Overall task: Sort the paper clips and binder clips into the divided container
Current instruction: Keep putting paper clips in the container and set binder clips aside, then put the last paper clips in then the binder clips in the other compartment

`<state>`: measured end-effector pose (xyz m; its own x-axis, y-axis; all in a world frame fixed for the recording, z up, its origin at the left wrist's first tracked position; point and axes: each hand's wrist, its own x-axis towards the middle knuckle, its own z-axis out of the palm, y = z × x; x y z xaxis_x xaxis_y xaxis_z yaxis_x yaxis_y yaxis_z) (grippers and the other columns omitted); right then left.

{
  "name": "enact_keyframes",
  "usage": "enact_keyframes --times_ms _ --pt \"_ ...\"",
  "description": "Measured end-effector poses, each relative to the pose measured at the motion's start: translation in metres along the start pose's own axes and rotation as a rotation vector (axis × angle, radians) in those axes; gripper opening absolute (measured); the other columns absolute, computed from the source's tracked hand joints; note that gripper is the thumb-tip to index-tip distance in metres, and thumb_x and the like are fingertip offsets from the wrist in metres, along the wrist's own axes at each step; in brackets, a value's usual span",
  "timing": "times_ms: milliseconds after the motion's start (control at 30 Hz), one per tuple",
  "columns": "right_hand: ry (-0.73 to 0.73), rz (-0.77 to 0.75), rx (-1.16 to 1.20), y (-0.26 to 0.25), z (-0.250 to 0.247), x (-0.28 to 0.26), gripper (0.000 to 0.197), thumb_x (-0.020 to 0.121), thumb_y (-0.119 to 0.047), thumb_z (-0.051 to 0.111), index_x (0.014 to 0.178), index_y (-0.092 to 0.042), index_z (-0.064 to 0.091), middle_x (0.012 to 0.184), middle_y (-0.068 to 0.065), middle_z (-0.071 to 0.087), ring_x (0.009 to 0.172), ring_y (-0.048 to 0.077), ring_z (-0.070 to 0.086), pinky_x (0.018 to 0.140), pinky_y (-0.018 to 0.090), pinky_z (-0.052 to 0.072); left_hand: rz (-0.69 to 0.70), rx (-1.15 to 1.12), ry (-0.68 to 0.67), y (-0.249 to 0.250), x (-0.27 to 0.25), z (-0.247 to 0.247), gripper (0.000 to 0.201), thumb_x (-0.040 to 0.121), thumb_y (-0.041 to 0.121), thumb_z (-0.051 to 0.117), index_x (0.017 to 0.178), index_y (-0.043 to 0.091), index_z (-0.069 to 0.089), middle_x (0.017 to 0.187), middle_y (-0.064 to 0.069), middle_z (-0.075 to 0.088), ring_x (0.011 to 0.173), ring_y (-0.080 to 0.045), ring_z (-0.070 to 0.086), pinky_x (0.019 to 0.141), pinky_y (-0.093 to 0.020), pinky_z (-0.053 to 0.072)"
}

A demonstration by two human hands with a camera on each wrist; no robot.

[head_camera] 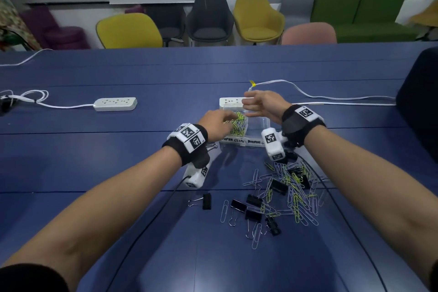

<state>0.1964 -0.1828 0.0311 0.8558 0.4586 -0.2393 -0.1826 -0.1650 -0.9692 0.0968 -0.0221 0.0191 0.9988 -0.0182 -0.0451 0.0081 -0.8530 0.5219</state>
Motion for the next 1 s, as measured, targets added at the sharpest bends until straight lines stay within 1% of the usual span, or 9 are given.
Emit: enact_keyframes --times_ms 67,200,300,367,533,633,833,933,1000 --pt "-0.029 -0.085 -0.066 0.004 -0.012 -0.018 0.040 0.094 0.005 0.047 0.134 0.004 0.047 0.114 0.022 0.060 0.103 0.030 0.060 0.081 0.033 0.058 0.069 -0.005 0.048 0.005 -0.015 0.004 0.036 0.092 0.013 0.053 0.126 0.020 0.061 0.128 0.004 0.063 0.106 -0.014 0.061 0.084 -0.013 0.040" --pt "-0.069 -0.176 -0.477 0.015 -0.035 -0.059 0.025 0.091 0.000 0.058 0.116 -0.004 0.061 0.100 0.021 0.070 0.078 0.026 0.066 0.067 0.033 0.056 0.242 0.029 -0.082 0.011 -0.040 0.017 0.024 0.086 0.015 0.060 0.108 0.019 0.069 0.104 0.003 0.071 0.091 -0.012 0.064 0.088 -0.029 0.052" --pt "-0.148 -0.164 -0.958 0.029 -0.048 -0.091 0.020 0.083 -0.012 0.068 0.100 -0.023 0.069 0.078 0.003 0.074 0.062 0.011 0.063 0.067 0.030 0.053 0.370 0.130 -0.283 0.024 -0.055 0.031 0.027 0.087 0.026 0.065 0.114 0.019 0.067 0.106 0.003 0.069 0.085 -0.009 0.064 0.079 -0.024 0.051" --pt "-0.182 -0.109 -1.123 0.040 -0.052 -0.109 0.017 0.080 -0.020 0.072 0.093 -0.030 0.070 0.072 -0.006 0.069 0.059 0.004 0.059 0.063 0.023 0.048 0.459 0.193 -0.299 0.035 -0.060 0.042 0.035 0.087 0.035 0.066 0.119 0.019 0.065 0.110 0.001 0.066 0.087 -0.011 0.064 0.079 -0.025 0.050" --pt "-0.081 -0.013 -1.194 0.065 -0.063 -0.131 0.017 0.075 -0.030 0.078 0.089 -0.029 0.069 0.072 -0.013 0.060 0.065 0.002 0.054 0.058 0.020 0.040 0.488 0.382 -0.300 0.056 -0.056 0.072 0.046 0.084 0.049 0.065 0.124 0.027 0.062 0.114 0.001 0.060 0.097 -0.017 0.059 0.075 -0.027 0.045" --pt "-0.017 -0.018 -1.180 0.070 -0.069 -0.136 0.020 0.072 -0.034 0.080 0.086 -0.031 0.065 0.076 -0.012 0.060 0.070 0.007 0.058 0.059 0.022 0.040 0.501 0.442 -0.287 0.059 -0.051 0.081 0.042 0.078 0.054 0.069 0.112 0.028 0.066 0.108 0.004 0.060 0.098 -0.017 0.058 0.074 -0.029 0.046" --pt "0.030 0.026 -1.165 0.074 -0.075 -0.133 0.027 0.075 -0.041 0.078 0.097 -0.030 0.066 0.082 -0.011 0.058 0.075 0.008 0.058 0.064 0.024 0.042 0.393 0.169 -0.328 0.051 -0.051 0.081 0.031 0.075 0.046 0.076 0.089 0.023 0.062 0.089 0.006 0.068 0.082 -0.014 0.064 0.074 -0.033 0.054" --pt "0.023 0.036 -1.177 0.081 -0.075 -0.127 0.024 0.076 -0.039 0.076 0.098 -0.030 0.071 0.087 -0.009 0.059 0.082 0.013 0.059 0.075 0.027 0.049 0.348 -0.054 -0.321 0.043 -0.055 0.072 0.021 0.080 0.031 0.077 0.087 0.020 0.059 0.081 0.008 0.069 0.074 -0.007 0.064 0.067 -0.016 0.049" --pt "0.036 0.022 -1.180 0.083 -0.073 -0.124 0.019 0.076 -0.036 0.076 0.093 -0.028 0.074 0.086 -0.006 0.063 0.081 0.014 0.061 0.076 0.027 0.051 0.316 -0.129 -0.278 0.037 -0.053 0.062 0.022 0.082 0.029 0.075 0.092 0.020 0.058 0.080 0.010 0.067 0.069 -0.001 0.059 0.063 -0.009 0.044"
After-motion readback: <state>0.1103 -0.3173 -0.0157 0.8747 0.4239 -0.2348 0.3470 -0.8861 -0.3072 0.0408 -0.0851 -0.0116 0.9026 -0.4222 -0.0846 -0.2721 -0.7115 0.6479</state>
